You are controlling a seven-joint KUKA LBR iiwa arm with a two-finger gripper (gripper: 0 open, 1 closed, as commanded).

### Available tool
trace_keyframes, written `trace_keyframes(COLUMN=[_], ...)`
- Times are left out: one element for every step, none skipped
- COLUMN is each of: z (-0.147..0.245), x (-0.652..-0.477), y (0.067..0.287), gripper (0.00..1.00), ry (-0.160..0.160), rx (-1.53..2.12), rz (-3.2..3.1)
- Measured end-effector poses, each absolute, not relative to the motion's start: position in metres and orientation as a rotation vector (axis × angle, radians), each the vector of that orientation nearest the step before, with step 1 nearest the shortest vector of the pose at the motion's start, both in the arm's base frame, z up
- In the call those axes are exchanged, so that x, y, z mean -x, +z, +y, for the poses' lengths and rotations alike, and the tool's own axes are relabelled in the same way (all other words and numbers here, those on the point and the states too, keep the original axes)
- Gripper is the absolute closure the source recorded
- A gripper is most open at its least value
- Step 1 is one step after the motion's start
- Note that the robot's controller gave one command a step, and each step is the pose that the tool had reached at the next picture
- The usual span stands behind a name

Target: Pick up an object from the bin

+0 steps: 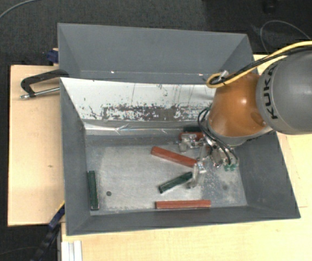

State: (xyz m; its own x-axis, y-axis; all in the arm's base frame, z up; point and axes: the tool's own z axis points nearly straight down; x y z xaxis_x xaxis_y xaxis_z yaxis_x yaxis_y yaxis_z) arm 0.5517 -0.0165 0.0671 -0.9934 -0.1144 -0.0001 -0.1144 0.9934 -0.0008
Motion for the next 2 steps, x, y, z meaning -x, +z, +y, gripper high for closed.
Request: trace_keyframes(z=[-0.014,-0.045], x=[-0.552,-0.555], y=[0.071,0.224], gripper=[1.0,1.0], ry=[0.002,-0.003], rx=[0.182,0.173], rz=[3.132,3.121])
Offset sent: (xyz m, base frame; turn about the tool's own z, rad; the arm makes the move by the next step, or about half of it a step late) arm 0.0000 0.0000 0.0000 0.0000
